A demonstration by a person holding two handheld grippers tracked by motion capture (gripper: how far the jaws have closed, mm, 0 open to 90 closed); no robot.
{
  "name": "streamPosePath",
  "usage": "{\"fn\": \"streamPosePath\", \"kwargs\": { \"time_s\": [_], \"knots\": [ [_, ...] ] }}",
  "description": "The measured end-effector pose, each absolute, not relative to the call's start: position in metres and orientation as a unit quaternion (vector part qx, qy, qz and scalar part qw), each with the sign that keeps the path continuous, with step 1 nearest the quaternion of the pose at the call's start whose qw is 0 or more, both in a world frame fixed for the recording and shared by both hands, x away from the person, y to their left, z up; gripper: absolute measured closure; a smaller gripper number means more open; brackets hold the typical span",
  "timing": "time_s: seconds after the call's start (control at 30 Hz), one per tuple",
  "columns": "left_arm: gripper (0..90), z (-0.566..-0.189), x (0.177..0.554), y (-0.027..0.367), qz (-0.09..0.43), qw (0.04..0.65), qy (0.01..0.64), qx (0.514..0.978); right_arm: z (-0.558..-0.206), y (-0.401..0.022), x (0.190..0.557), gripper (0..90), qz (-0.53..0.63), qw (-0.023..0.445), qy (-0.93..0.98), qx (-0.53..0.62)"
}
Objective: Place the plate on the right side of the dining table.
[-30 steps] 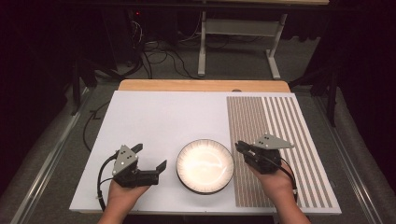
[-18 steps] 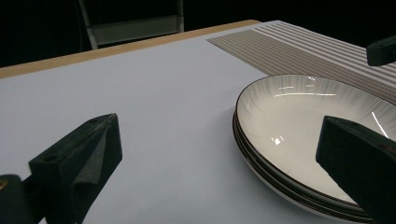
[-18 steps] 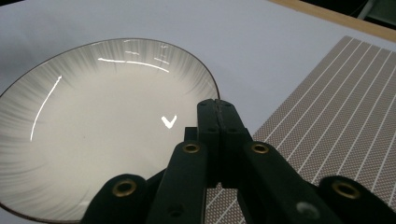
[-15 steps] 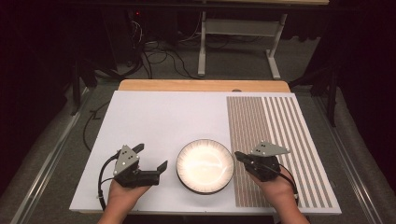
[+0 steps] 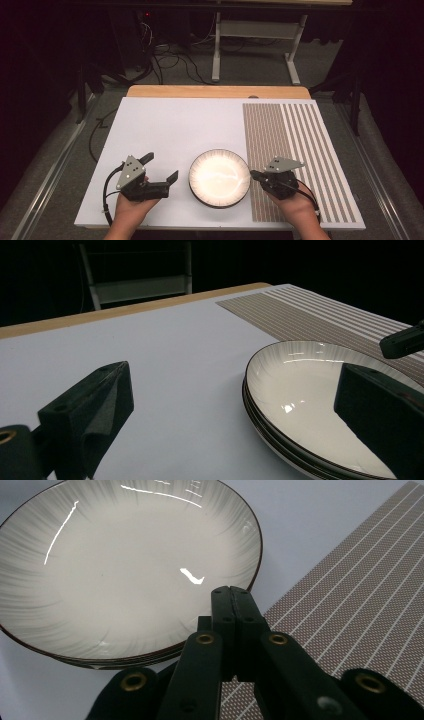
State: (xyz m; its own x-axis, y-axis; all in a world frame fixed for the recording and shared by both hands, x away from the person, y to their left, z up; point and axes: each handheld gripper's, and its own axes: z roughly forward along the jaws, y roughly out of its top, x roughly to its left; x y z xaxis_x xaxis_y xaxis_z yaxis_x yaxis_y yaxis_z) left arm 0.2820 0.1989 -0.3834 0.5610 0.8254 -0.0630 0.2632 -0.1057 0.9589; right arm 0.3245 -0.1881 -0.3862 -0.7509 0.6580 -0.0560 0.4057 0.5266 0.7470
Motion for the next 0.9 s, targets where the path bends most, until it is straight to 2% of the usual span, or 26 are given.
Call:
{"fn": "streamPosePath", "kwargs": {
  "time_s": [0.9],
  "knots": [
    [3.4, -0.383, 0.282, 0.196, 0.255, 0.544, 0.38, 0.703, -0.389, -0.178, 0.326, 90.0, 0.349, 0.167, 0.874, 0.295]
  ]
}}
